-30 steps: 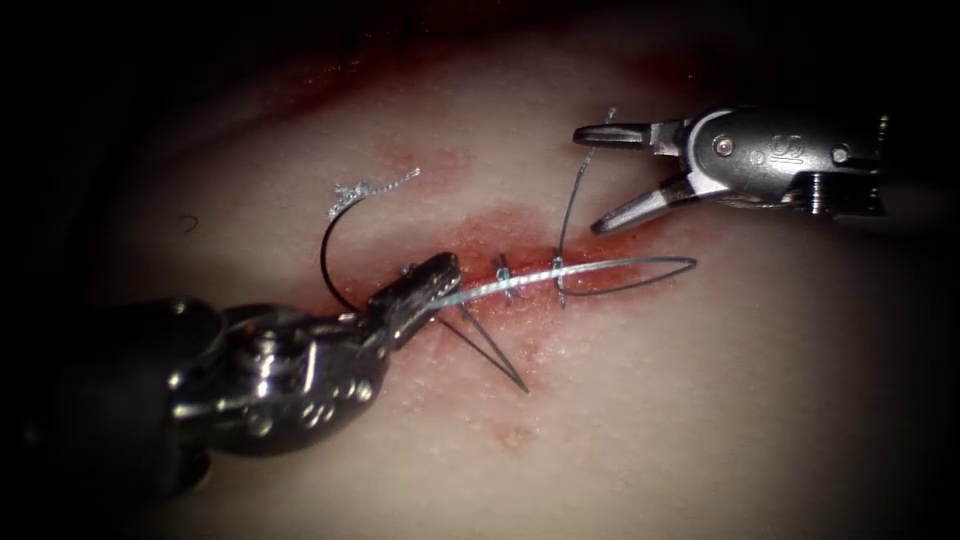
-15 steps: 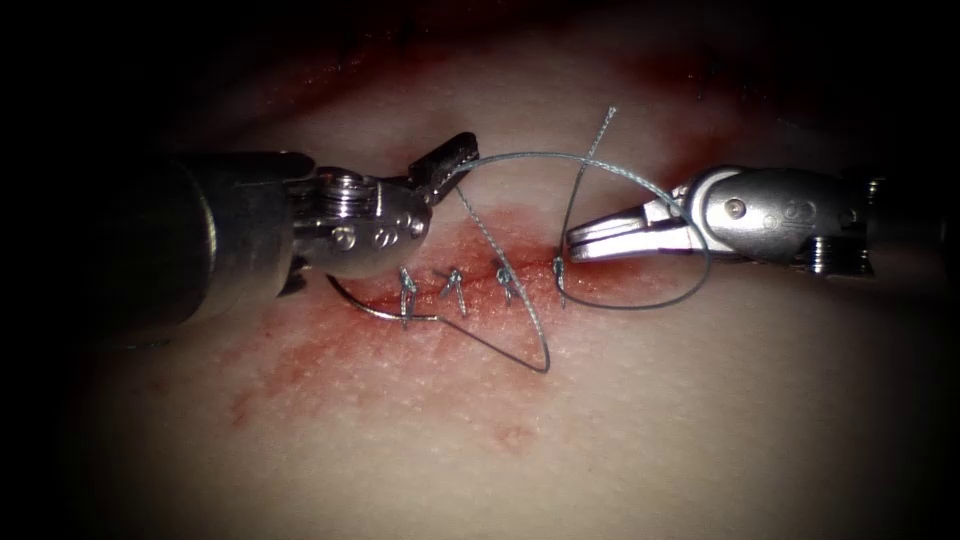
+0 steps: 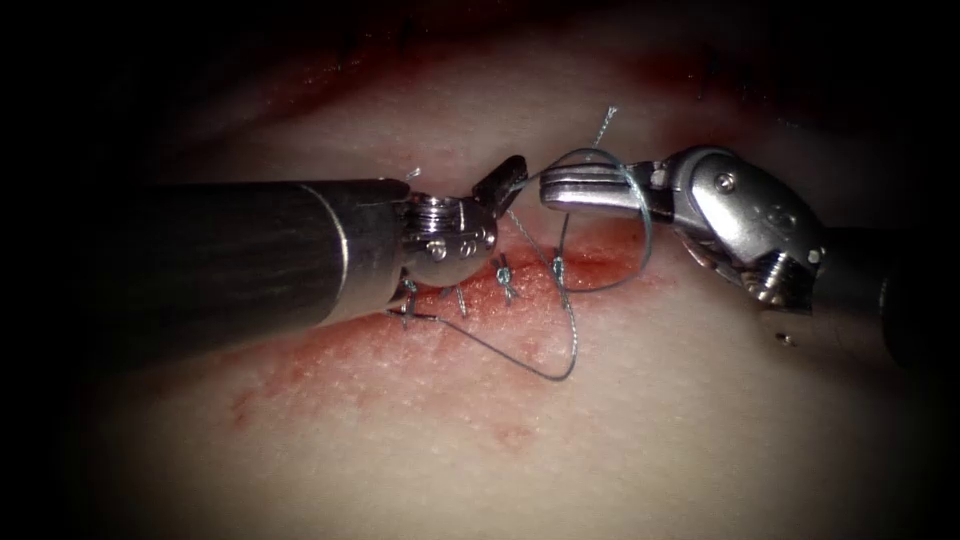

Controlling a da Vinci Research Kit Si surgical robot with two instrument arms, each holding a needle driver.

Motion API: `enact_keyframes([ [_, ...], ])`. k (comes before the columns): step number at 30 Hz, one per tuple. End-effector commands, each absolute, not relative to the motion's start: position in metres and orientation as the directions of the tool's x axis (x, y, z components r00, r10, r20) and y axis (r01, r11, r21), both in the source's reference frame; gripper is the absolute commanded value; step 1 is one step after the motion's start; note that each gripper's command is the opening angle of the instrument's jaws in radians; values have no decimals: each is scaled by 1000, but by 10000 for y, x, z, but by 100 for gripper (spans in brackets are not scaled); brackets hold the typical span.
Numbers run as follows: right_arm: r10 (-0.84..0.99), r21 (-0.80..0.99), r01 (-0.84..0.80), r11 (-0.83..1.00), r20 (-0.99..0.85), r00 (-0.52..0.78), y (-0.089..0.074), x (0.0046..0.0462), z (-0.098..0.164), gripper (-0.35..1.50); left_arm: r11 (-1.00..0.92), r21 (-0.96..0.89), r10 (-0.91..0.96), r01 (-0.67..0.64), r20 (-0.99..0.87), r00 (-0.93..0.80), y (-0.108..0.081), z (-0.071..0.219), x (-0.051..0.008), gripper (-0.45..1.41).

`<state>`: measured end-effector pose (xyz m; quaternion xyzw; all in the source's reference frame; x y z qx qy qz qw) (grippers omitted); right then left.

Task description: Wound Closure

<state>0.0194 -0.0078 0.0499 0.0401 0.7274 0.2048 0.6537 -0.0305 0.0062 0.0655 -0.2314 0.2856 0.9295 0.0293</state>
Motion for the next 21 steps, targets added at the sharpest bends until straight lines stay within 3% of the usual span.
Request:
enact_keyframes([
  [1, 331, 356, -233, 905, -933, -141, -78, 203, 506, -35, -838, 514, -81, -182, -447, -891, 59, 662, -314, -45],
  [7, 388, 407, -406, 819, -912, -132, -78, 204, 513, -35, -846, 503, -80, -176, -446, -892, 44, 659, -321, -45],
  [11, 614, 584, -585, 563, -769, -177, -83, 209, 524, -35, -848, 501, -75, -175, -439, -895, 32, 652, -325, -45],
  [16, 703, 606, -704, 370, -678, -214, -83, 206, 542, -35, -853, 494, -73, -170, -435, -897, 22, 647, -330, -45],
  [18, 711, 613, -719, 326, -661, -240, -81, 202, 549, 5, -857, 488, -74, -164, -433, -899, 19, 647, -331, -45],
  [20, 752, 662, -720, 208, -579, -316, -76, 194, 569, 91, -857, 488, -73, -164, -431, -899, 19, 649, -335, -45],
  [21, 759, 660, -725, 196, -571, -314, -77, 192, 573, 101, -858, 486, -72, -163, -430, -900, 19, 650, -336, -45],
])
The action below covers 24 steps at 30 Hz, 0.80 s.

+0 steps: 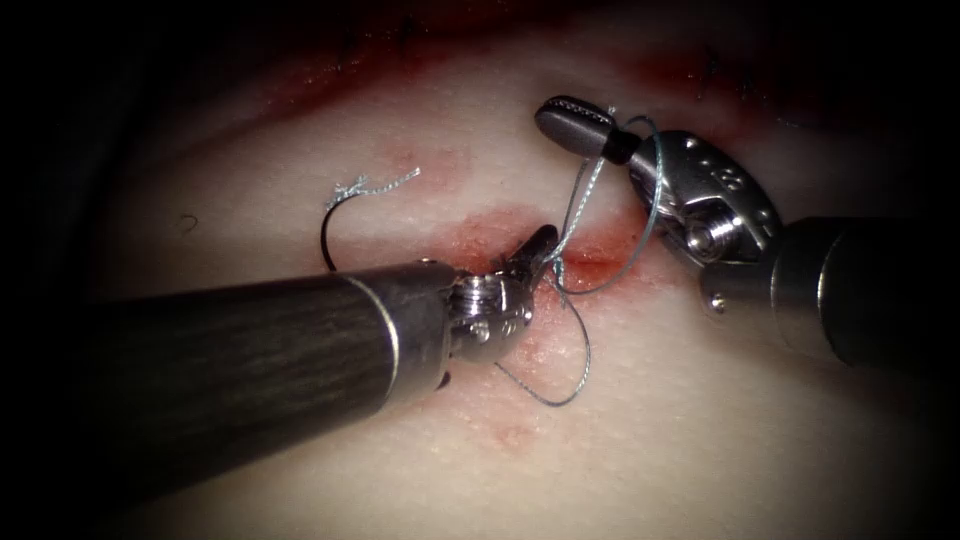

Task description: Wound Closure

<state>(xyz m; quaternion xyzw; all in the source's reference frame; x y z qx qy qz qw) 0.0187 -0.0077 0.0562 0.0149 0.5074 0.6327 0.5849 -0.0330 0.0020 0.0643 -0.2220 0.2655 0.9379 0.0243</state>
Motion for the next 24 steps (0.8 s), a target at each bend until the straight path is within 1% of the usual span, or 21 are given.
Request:
enact_keyframes([
  [1, 769, 663, -728, 176, -554, -319, -77, 190, 577, 108, -858, 486, -73, -163, -431, -899, 20, 651, -336, -45],
  [5, 809, 686, -723, 83, -471, -353, -85, 173, 598, 111, -861, 484, -75, -159, -431, -899, 22, 655, -336, -45],
  [10, 816, 670, -743, 11, -436, -380, -88, 162, 618, 111, -862, 481, -75, -160, -433, -898, 27, 659, -339, -45],
  [17, 850, 694, -716, -78, -329, -411, -92, 161, 643, 113, -862, 480, -77, -162, -440, -895, 30, 662, -347, -45],
  [24, 863, 680, -720, -139, -273, -424, -89, 158, 674, 113, -864, 478, -77, -159, -437, -896, 29, 663, -347, -45],
])
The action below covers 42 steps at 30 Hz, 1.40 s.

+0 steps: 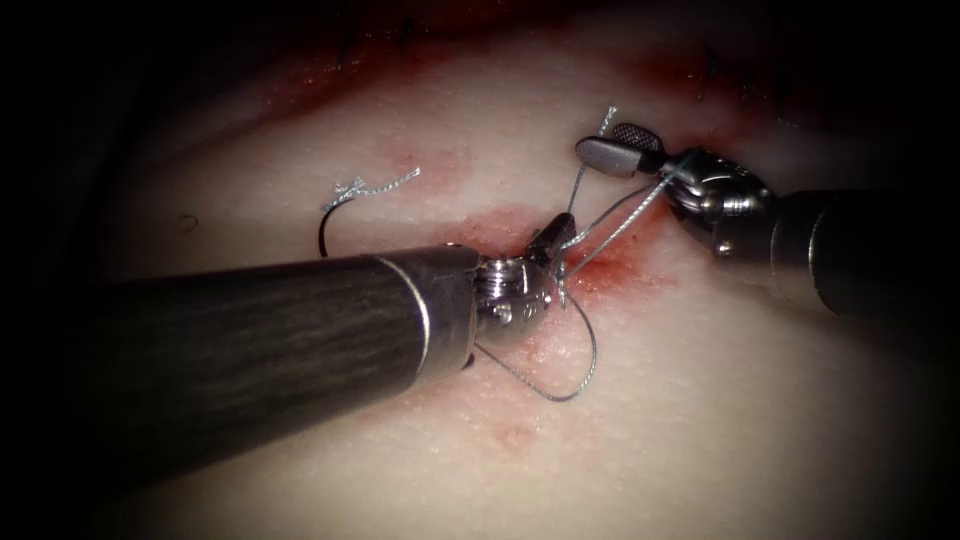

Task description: Wound Closure

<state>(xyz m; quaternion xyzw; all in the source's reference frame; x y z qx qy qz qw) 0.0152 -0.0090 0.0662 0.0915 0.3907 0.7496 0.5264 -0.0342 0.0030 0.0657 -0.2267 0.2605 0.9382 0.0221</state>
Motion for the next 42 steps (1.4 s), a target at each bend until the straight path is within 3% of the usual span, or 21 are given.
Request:
enact_keyframes([
  [1, 866, 674, -725, -141, -271, -421, -89, 158, 678, 113, -864, 478, -77, -159, -437, -896, 29, 663, -347, -45],
  [11, 871, 673, -720, -172, -237, -430, -92, 159, 714, 123, -865, 476, -78, -157, -436, -896, 28, 663, -347, -45],
  [22, 876, 690, -703, -174, -217, -430, -77, 191, 723, 118, -867, 475, -81, -153, -437, -896, 27, 663, -344, -45],
  [24, 875, 692, -700, -173, -218, -432, -77, 196, 725, 88, -867, 474, -82, -153, -438, -895, 27, 663, -343, -45],
  [25, 878, 688, -704, -176, -215, -428, -77, 196, 725, 46, -867, 474, -83, -152, -439, -895, 27, 663, -342, -45],
  [26, 886, 674, -716, -182, -203, -416, -78, 195, 725, -21, -868, 473, -83, -152, -439, -894, 27, 662, -341, -45],
  [27, 901, 653, -742, -150, -219, -375, -79, 195, 725, -35, -868, 473, -84, -151, -441, -894, 28, 662, -339, -45],
  [42, 845, 704, -700, 124, -445, -298, -82, 171, 661, -35, -880, 456, -68, -132, -396, -916, 46, 682, -296, -45],
])
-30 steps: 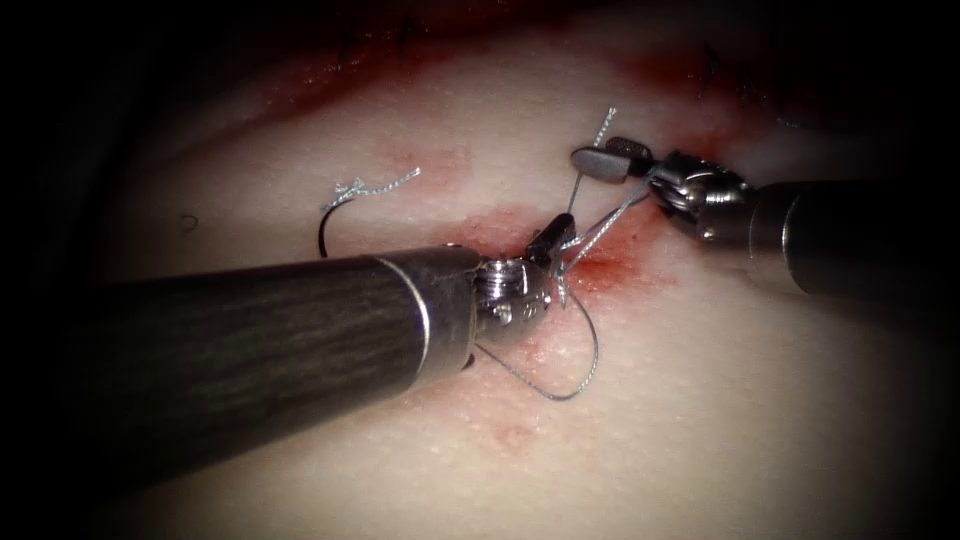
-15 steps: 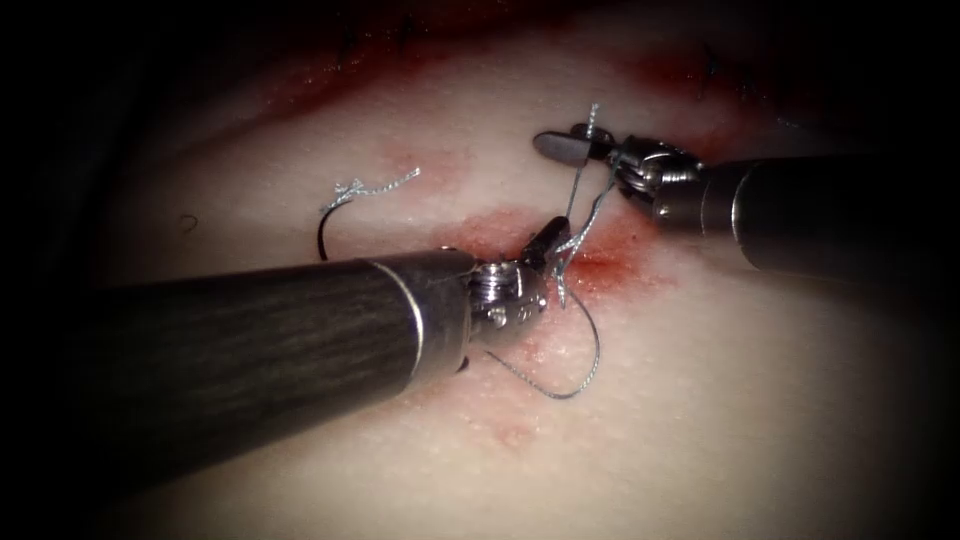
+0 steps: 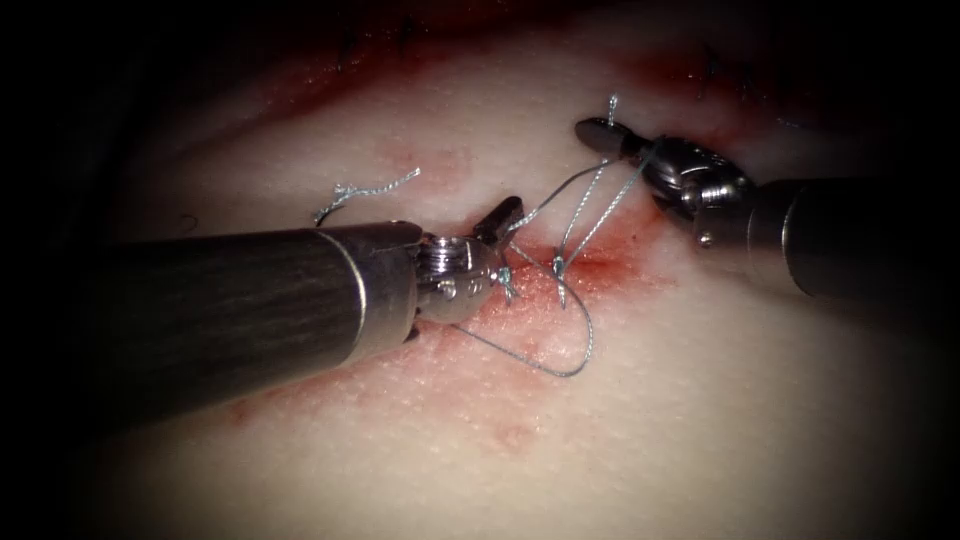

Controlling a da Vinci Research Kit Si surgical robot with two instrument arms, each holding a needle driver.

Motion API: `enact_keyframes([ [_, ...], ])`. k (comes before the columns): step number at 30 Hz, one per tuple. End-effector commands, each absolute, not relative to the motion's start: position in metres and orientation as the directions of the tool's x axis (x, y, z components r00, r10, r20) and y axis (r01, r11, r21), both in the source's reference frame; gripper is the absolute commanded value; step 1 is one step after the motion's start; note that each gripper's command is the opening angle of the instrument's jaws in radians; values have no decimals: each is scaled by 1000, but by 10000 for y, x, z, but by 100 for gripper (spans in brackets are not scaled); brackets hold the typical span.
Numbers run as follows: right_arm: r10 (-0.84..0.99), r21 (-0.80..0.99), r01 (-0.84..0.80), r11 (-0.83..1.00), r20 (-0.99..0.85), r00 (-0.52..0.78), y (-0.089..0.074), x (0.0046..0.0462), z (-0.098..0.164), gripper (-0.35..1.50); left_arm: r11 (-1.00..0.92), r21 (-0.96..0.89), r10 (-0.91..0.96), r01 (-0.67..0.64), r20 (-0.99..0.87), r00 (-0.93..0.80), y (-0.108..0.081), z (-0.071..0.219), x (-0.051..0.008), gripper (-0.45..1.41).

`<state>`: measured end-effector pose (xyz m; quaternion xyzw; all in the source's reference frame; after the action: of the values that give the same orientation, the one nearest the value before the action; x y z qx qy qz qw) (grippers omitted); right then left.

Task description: Wound Closure

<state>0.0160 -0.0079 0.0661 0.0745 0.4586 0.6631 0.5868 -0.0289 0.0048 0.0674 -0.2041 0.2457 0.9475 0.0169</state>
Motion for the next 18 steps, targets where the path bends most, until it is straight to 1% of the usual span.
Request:
enact_keyframes([
  [1, 843, 716, -681, 153, -454, -288, -83, 173, 655, -35, -883, 450, -65, -131, -394, -917, 49, 686, -291, -45],
  [3, 832, 723, -659, 205, -484, -272, -87, 177, 643, -35, -889, 438, -52, -137, -394, -918, 51, 693, -283, -45],
  [8, 823, 726, -637, 258, -511, -248, -103, 183, 627, -35, -904, 407, -36, -134, -384, -923, 61, 711, -261, -45],
  [18, 818, 740, -567, 362, -544, -187, -150, 180, 617, -35, -918, 380, -20, -117, -337, -941, 102, 708, -209, -45],
])
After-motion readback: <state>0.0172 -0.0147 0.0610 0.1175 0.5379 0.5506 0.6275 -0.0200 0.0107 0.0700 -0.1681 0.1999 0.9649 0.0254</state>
